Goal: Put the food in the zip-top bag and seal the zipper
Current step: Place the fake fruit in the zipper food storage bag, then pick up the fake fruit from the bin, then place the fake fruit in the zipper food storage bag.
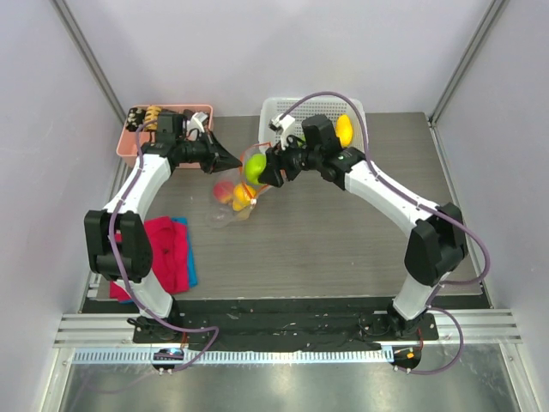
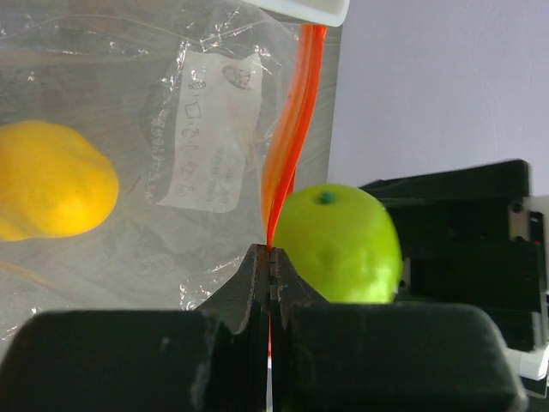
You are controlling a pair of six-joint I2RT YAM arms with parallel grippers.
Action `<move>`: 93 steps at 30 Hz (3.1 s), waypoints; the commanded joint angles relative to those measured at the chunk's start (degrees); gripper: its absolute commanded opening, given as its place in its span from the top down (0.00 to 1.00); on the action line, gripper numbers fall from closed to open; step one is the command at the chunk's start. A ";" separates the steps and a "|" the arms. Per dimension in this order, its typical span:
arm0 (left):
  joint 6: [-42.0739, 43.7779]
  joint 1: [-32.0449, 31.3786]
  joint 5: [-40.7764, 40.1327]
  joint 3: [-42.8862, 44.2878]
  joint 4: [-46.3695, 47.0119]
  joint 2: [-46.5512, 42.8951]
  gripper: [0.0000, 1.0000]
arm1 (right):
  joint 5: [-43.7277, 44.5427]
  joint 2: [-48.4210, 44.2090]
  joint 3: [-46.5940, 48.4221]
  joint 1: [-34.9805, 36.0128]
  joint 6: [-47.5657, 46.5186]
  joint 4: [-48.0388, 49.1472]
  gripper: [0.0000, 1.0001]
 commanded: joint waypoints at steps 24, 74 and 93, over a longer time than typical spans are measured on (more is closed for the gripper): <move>-0.38 0.42 1.59 1.37 1.93 -2.18 1.00 | 29.77 16.42 24.76 -21.26 2.02 -6.29 0.26; 4.72 0.60 0.80 4.45 -4.14 0.20 1.00 | 24.10 19.00 27.24 -23.46 8.88 3.39 0.88; 2.08 0.60 1.06 2.69 -0.80 -1.30 1.00 | -16.19 5.62 12.81 -9.14 20.21 -21.76 0.99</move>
